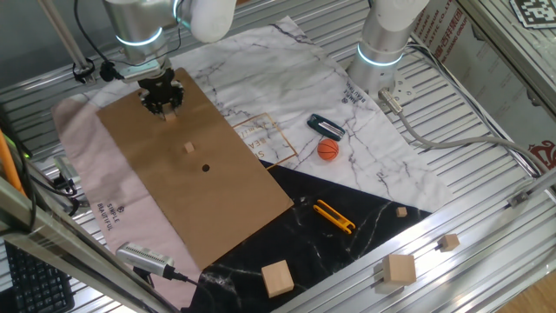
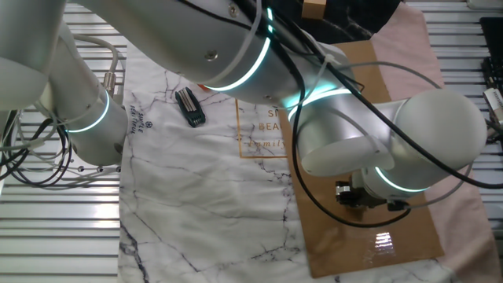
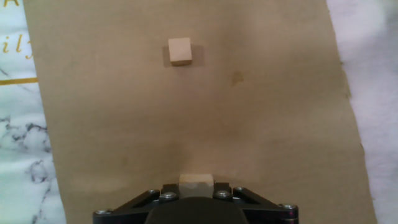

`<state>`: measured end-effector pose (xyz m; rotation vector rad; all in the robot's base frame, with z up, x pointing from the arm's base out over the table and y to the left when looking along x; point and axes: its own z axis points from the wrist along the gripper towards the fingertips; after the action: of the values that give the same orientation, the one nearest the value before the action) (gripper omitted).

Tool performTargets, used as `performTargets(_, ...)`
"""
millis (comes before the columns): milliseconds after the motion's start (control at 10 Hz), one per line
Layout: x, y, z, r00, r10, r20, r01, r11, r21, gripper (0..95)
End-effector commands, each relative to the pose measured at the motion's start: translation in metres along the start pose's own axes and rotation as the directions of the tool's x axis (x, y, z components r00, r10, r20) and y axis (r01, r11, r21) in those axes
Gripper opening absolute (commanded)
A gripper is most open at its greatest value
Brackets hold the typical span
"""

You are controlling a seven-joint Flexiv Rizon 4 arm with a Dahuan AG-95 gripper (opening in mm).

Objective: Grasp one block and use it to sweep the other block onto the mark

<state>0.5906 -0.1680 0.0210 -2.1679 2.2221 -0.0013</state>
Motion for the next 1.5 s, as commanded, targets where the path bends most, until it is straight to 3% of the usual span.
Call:
performTargets(100, -0.002, -0.002, 0.001, 1.0, -0.017, 0.001, 0.017, 1.0, -0.002, 0.0)
performTargets(300, -0.007, -0.003, 0.002, 0.999, -0.033, 0.001, 0.033, 0.999, -0.009, 0.0)
performTargets(500, -0.009, -0.006, -0.01, 0.999, -0.05, -0.015, 0.049, 0.999, -0.01, 0.0)
performTargets(600, -0.01, -0.007, -0.012, 0.999, -0.052, -0.005, 0.052, 0.999, -0.009, 0.0)
performTargets(1500, -0.033, -0.012, -0.002, 0.997, -0.074, 0.001, 0.074, 0.997, -0.016, 0.0)
